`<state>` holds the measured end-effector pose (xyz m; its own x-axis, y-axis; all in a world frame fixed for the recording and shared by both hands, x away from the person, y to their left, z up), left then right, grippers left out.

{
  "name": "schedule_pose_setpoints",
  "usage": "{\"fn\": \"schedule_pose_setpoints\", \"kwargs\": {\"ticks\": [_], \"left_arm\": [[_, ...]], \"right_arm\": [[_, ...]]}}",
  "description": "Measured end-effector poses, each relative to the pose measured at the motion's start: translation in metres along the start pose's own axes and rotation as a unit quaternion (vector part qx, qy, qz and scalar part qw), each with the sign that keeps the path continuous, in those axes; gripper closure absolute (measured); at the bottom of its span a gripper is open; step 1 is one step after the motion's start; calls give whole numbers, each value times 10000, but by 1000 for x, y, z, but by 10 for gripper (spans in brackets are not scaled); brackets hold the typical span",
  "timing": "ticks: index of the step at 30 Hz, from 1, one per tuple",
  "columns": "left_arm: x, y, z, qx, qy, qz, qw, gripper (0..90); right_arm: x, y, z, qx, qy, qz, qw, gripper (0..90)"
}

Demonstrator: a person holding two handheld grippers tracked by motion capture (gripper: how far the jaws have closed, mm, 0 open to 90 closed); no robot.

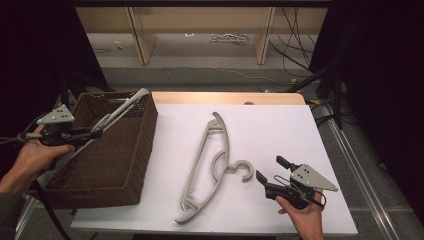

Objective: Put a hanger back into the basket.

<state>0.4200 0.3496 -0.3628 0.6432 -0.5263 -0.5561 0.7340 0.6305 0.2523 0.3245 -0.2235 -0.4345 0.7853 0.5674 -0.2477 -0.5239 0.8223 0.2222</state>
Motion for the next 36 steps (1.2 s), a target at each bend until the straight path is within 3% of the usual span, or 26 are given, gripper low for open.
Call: {"fn": "schedule_pose_setpoints", "kwargs": {"ticks": [1,3,5,8,9,10,14,16,19,21,24,25,28,30,33,35,36], "left_arm": [[-2,2,-2,126,70,-31,9999,803],[0,1,-3,36,71,-37,10000,801],[0,2,-3,192,226,3,9996,800],[4,2,-4,95,185,-8,9998,800],[4,4,-4,177,215,-28,9996,800],[6,3,-5,89,237,25,9997,801],[10,6,-7,106,287,-25,9995,799],[13,5,-10,-3,323,-59,9995,798],[20,4,-16,-15,617,-110,9980,795],[24,6,-20,99,801,-180,9966,795],[31,3,-23,136,858,-253,9959,793],[35,1,-26,22,856,-287,9959,794],[40,-1,-29,-27,913,-267,9955,795],[44,-5,-30,-78,969,-403,9944,793],[43,-6,-31,-47,1013,-438,9939,793],[45,-7,-31,-130,953,-447,9944,792],[46,-9,-33,-195,1001,-539,9933,790]], "right_arm": [[0,0,0,-10,26,-5,10000,188],[0,0,0,11,20,22,10000,188],[1,0,0,8,30,20,10000,187],[1,1,-1,47,32,74,10000,188],[0,1,0,17,72,22,10000,188],[1,1,-1,23,14,65,10000,188],[1,0,0,15,26,33,10000,188],[0,0,-1,4,42,37,10000,188],[1,1,-1,32,17,93,10000,188],[1,1,-1,36,25,94,9999,188],[1,1,0,2,42,70,10000,189],[3,2,-1,50,-20,107,9999,189],[1,1,-1,27,44,21,10000,188],[1,1,-1,55,42,97,9999,189],[1,1,-1,64,50,102,9999,189],[0,1,0,18,81,51,10000,189],[0,1,0,13,69,65,10000,189]]}}
Point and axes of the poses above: each handheld gripper's, and its own axes: x roughly forward along the jaws, z roughly out of its top, y roughly to its left, the point moved 3 cm from there along x, roughly forward along the jaws, and after that the axes turned 12 degrees about x, right-handed, at the moved point
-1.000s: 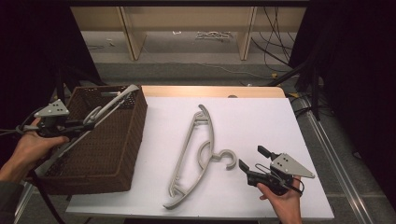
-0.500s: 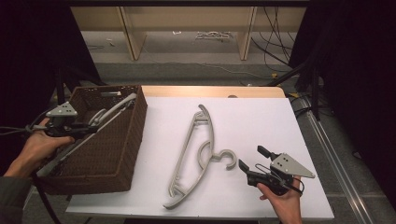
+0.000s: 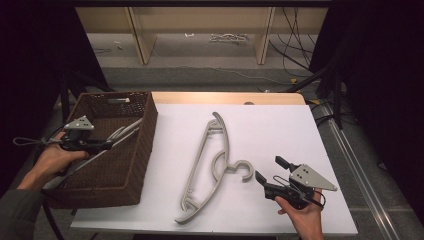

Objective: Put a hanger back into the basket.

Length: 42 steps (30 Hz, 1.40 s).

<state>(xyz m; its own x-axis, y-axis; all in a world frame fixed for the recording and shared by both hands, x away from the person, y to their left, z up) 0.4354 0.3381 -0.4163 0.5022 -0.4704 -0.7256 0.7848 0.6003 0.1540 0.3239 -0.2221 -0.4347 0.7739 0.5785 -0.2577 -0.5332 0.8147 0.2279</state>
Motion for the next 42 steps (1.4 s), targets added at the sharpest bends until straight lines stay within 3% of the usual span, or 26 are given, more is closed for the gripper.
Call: {"fn": "schedule_pose_setpoints", "kwargs": {"ticks": [4,5,7,8,11,12,14,16,18,21,24,25,29,30,32,33,34,35,38,42], "left_arm": [[6,-6,0,84,233,-183,9995,789],[7,-6,0,117,243,-136,9995,789],[10,-8,-2,108,387,-270,9988,789],[13,-10,-3,-17,372,-298,9989,789],[18,-15,-5,86,586,-455,9972,788],[20,-17,-5,17,562,-442,9974,788],[19,-17,-5,118,608,-435,9971,786],[20,-16,-7,-26,573,-471,9972,785],[20,-15,-8,56,801,-485,9956,770],[22,-15,-8,68,818,-374,9959,777],[26,-14,-12,68,1074,-423,9933,781],[28,-15,-13,-63,1016,-381,9941,781],[21,-12,-9,-206,858,-338,9955,769],[18,-11,-9,-101,870,-359,9955,767],[15,-11,-7,-156,772,-284,9965,734],[12,-10,-6,-138,785,-244,9965,702],[11,-10,-4,-198,644,-139,9976,682],[7,-8,-3,-181,668,-166,9975,664],[-1,-8,2,-378,411,-52,9984,586],[-8,-11,10,-600,173,146,9979,475]], "right_arm": [[1,0,0,-13,-42,10,10000,189],[2,1,0,27,-85,48,9999,189],[2,1,-1,35,-79,55,9999,189],[1,1,0,2,-59,10,10000,189],[2,1,0,30,-92,54,9999,190],[2,1,-1,41,-68,58,10000,189],[1,0,0,12,-55,54,10000,189],[2,1,-1,22,-87,55,9999,190],[2,1,-1,33,-74,51,10000,190],[2,1,-1,21,-68,52,10000,192],[1,1,0,-14,-49,15,10000,193],[1,1,0,-14,-49,15,10000,193],[2,1,-1,31,-82,59,9999,193],[1,0,0,14,-44,58,10000,193],[1,0,-1,-16,-34,-20,10000,192],[2,0,-1,-16,-36,-21,10000,193],[3,1,-1,25,-88,47,9999,193],[3,1,-1,21,-91,48,9999,193],[3,1,-1,17,-78,48,10000,193],[2,1,-1,23,-56,40,10000,192]]}}
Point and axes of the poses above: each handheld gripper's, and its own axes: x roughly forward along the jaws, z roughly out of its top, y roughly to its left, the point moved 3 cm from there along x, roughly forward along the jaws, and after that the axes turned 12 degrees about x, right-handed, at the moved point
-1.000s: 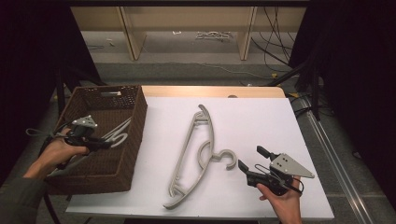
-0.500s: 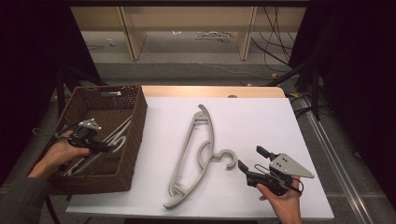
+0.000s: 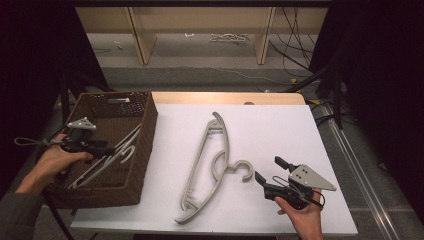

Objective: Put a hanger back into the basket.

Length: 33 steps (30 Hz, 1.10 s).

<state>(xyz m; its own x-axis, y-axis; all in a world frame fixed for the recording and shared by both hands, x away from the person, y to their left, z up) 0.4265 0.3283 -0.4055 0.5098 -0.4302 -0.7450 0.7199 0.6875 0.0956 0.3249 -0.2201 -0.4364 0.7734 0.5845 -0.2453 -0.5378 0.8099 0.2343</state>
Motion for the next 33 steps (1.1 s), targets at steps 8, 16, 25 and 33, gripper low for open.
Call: {"fn": "schedule_pose_setpoints", "kwargs": {"ticks": [8,16,25,33], "left_arm": [[-20,-6,22,-65,-826,635,9945,351],[-32,-52,41,-270,-1417,732,9868,313],[-37,-96,56,-41,-1884,497,9808,278],[-26,-122,57,85,-2309,356,9723,233]], "right_arm": [[0,0,1,9,-50,9,10000,192],[-1,0,1,-5,-32,-12,10000,192],[-2,1,1,-48,-15,-44,10000,191],[-1,2,1,-16,-64,24,10000,191]]}}
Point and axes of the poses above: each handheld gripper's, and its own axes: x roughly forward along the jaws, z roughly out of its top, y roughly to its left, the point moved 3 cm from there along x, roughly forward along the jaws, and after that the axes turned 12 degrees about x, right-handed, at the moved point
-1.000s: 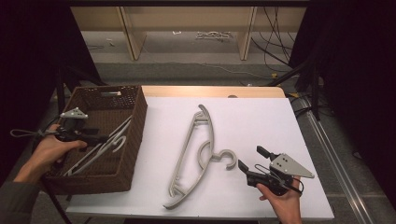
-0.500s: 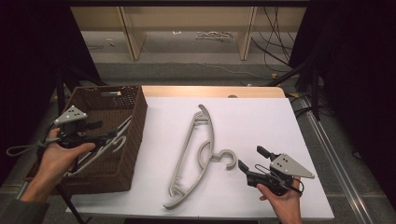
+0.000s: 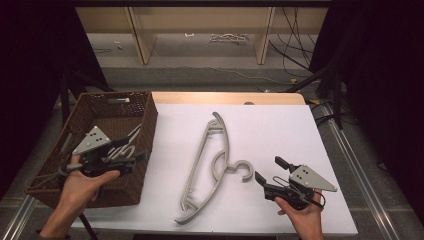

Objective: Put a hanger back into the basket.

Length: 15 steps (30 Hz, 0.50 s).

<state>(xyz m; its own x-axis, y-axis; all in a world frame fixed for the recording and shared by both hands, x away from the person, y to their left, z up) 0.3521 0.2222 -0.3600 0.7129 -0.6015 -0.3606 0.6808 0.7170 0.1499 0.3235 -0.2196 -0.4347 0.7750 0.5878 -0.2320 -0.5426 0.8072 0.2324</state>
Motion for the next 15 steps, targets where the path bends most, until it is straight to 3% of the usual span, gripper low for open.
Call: {"fn": "schedule_pose_setpoints", "kwargs": {"ticks": [5,6,10,15], "left_arm": [[4,-9,-4,124,-116,-81,9998,218],[5,-12,-5,165,-149,-98,9997,205],[7,-19,-9,65,-216,-133,9997,188],[10,-28,-17,86,-119,-175,9997,174]], "right_arm": [[-1,0,0,-27,109,-53,9999,190],[0,-2,1,-152,-3,-36,9999,190],[0,-2,1,-156,-50,-16,9999,190],[0,-2,1,-154,-50,-11,9999,189]]}}
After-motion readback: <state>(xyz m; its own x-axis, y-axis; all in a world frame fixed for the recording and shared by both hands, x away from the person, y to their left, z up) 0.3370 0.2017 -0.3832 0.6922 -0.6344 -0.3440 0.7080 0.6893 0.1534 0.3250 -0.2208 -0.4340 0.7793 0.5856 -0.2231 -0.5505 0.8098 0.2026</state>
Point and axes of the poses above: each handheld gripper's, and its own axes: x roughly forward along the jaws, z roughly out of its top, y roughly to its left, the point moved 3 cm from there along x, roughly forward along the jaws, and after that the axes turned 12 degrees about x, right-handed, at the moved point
